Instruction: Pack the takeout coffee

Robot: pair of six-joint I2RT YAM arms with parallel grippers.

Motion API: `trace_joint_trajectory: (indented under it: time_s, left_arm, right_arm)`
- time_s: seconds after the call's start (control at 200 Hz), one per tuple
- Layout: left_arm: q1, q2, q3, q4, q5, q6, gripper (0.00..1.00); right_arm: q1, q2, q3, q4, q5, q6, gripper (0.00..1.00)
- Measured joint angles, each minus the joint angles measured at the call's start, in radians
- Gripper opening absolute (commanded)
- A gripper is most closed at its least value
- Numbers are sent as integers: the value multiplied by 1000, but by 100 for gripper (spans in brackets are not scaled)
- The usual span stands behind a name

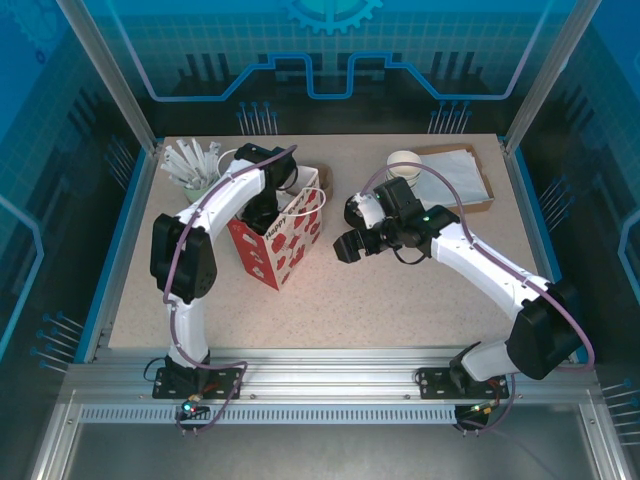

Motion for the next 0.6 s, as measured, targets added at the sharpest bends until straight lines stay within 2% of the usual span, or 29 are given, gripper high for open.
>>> trace_joint_trajectory:
  time_s: [0.245, 0.6]
  left_arm:
    - [0, -14, 0, 13, 16, 0, 75]
    - [-1, -33, 38, 3, 22, 10, 78]
  right_arm:
    - [0, 0, 0, 0, 0, 0, 92]
    - [0, 0, 0, 0, 0, 0, 92]
